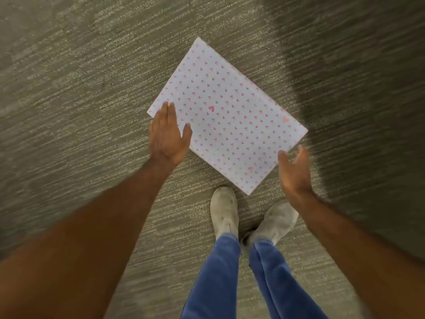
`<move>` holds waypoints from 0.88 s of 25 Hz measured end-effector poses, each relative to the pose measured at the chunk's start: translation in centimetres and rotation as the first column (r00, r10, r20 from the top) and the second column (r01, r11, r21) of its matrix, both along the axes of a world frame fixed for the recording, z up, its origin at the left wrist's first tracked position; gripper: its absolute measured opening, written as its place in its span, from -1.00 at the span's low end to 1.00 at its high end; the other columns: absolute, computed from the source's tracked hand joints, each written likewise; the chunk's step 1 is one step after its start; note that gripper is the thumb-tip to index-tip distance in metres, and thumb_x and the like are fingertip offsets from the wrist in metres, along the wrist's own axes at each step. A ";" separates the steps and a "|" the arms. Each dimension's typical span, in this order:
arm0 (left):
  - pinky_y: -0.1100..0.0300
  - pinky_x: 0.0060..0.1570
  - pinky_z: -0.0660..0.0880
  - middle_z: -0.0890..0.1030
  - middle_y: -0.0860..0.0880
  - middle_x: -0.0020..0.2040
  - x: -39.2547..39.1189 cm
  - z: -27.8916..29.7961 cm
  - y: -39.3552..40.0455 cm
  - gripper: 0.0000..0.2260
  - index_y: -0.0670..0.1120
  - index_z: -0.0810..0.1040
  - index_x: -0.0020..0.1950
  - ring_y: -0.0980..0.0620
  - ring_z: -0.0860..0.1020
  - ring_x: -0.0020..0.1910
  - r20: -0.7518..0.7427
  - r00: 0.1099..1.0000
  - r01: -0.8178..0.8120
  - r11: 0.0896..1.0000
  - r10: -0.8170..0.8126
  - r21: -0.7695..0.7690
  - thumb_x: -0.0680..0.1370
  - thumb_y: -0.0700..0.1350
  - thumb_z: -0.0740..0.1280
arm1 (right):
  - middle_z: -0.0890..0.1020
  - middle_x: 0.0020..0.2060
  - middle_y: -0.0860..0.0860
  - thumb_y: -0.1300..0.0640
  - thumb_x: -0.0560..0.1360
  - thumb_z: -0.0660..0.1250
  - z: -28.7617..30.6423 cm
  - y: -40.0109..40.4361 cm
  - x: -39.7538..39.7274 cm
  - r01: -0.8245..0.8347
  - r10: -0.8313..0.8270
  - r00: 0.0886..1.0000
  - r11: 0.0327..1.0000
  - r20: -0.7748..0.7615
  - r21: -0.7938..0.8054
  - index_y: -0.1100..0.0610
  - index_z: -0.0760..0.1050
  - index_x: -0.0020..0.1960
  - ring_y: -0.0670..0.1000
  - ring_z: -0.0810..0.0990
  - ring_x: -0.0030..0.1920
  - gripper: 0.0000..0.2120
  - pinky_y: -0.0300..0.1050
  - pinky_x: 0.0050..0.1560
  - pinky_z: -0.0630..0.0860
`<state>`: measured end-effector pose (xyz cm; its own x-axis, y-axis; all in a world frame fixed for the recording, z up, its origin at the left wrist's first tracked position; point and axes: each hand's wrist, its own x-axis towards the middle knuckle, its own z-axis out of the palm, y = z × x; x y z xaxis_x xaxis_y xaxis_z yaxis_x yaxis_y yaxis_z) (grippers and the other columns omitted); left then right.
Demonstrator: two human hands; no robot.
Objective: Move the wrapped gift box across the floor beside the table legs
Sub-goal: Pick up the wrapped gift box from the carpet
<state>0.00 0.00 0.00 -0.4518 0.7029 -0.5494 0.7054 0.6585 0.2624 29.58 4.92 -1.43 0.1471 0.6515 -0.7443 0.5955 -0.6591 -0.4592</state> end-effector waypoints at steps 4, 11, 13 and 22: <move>-0.17 0.66 0.03 0.04 -0.22 0.72 -2.0 -3.7 1.8 -0.33 -0.21 0.00 0.69 -0.23 0.04 0.70 -0.069 0.998 -0.002 1.000 0.003 0.017 0.71 0.09 0.15 | 0.49 0.47 0.09 -0.03 0.66 0.30 -3.8 -1.0 0.0 0.097 -0.096 0.994 0.995 -0.057 0.017 0.07 0.12 0.65 0.13 0.56 0.37 -0.35 -0.03 0.16 0.57; -0.28 0.52 0.28 0.36 -0.26 0.56 -4.3 -6.9 4.5 -0.35 -0.19 0.15 0.63 -0.30 0.34 0.53 -0.073 0.988 -0.130 0.987 0.138 0.099 0.66 0.13 0.21 | 0.55 0.25 -0.05 -0.09 0.67 0.29 -6.7 -2.2 0.4 0.165 -0.171 0.979 0.984 -0.110 -0.059 0.05 0.21 0.57 -0.10 0.59 0.06 -0.45 -0.26 -0.17 0.45; -0.26 0.45 0.39 0.47 -0.20 0.50 -4.9 -7.3 5.3 -0.37 -0.14 0.29 0.58 -0.27 0.44 0.46 -0.053 0.966 -0.249 0.965 0.254 0.084 0.64 0.23 0.19 | 0.57 0.14 -0.11 -0.11 0.68 0.28 -7.0 -2.3 0.4 0.177 -0.186 0.976 0.981 -0.118 -0.078 0.02 0.29 0.45 -0.05 0.61 0.11 -0.57 -0.18 -0.11 0.51; -0.03 0.05 0.59 0.62 0.00 0.11 -4.0 -5.3 5.8 -0.33 -0.02 0.57 0.28 -0.12 0.61 0.06 0.160 0.801 -0.583 0.813 0.577 -0.011 0.40 0.45 0.36 | 0.65 0.15 0.02 0.00 0.71 0.29 -4.3 -0.3 1.5 0.371 -0.396 0.907 0.912 -0.144 -0.172 0.08 0.38 0.38 0.06 0.67 0.10 -0.70 0.16 0.10 0.66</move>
